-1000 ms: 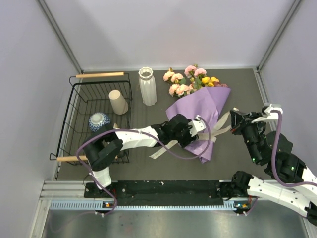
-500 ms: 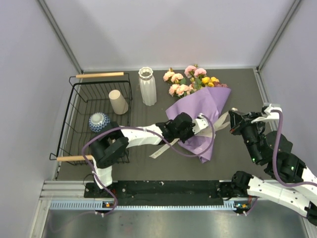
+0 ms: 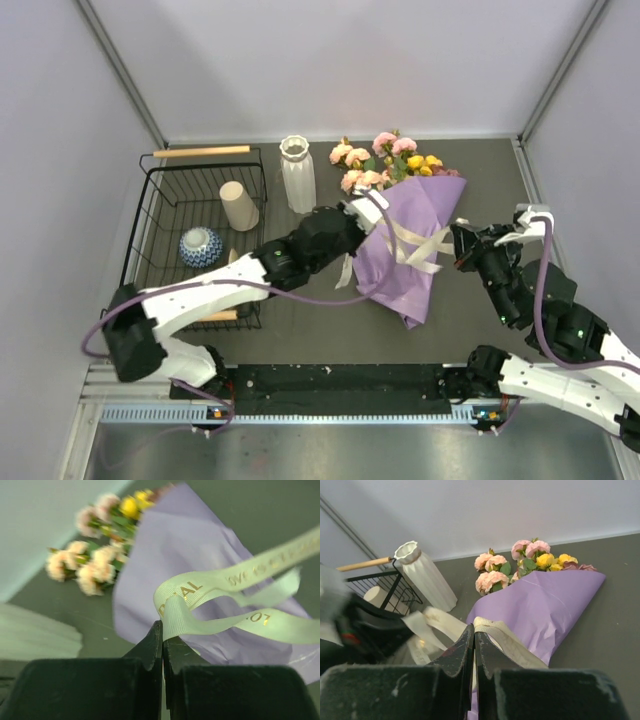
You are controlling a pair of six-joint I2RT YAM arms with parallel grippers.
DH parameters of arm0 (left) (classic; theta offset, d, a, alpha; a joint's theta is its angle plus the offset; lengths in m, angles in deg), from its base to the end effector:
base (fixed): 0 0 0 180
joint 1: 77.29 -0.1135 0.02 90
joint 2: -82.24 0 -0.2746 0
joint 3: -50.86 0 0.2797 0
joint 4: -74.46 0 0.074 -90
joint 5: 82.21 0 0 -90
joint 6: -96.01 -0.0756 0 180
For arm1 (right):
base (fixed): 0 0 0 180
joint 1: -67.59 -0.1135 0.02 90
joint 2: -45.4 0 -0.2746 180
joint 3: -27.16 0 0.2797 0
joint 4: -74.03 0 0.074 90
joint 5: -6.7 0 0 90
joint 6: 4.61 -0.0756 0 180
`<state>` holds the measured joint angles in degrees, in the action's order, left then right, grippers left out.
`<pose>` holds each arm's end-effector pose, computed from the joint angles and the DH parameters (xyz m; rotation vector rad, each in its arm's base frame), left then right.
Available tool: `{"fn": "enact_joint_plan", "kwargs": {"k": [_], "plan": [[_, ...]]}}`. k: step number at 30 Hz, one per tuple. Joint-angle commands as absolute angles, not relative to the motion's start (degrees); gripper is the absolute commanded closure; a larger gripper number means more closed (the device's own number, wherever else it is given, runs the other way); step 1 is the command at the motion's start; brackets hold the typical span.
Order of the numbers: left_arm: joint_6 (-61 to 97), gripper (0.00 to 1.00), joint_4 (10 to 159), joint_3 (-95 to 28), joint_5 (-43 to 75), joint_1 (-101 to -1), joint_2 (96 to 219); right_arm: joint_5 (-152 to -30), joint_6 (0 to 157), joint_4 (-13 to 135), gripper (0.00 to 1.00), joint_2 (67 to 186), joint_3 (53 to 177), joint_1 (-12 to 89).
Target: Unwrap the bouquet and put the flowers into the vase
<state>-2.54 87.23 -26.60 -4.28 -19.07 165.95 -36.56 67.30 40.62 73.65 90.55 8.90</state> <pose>0.2282 -0.3383 0.3078 0.9301 1.6728 -0.3885 0.1159 0.0847 0.4083 0.1012 1.5628 0.4311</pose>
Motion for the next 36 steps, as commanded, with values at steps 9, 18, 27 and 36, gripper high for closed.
{"fn": "enact_joint_plan", "kwargs": {"k": [9, 18, 27, 36], "plan": [[-0.4, 1.0, 90.8, -25.0, -32.7, -20.0, 139.9, -56.2, 66.3, 53.0, 0.99, 86.1, 90.8, 9.1], [15.0, 1.0, 104.0, -17.0, -29.7, -20.8, 132.7, -74.2, 58.7, 66.1, 1.0, 104.4, 88.8, 9.1], [27.4, 1.0, 109.0, -7.0, -27.5, -20.8, 136.2, -88.2, 51.2, 67.6, 0.93, 120.5, 88.8, 9.1], [40.5, 1.0, 116.3, -4.7, -28.9, -20.8, 140.6, -89.1, 51.4, 69.8, 0.8, 119.6, 83.9, 9.5]]}}
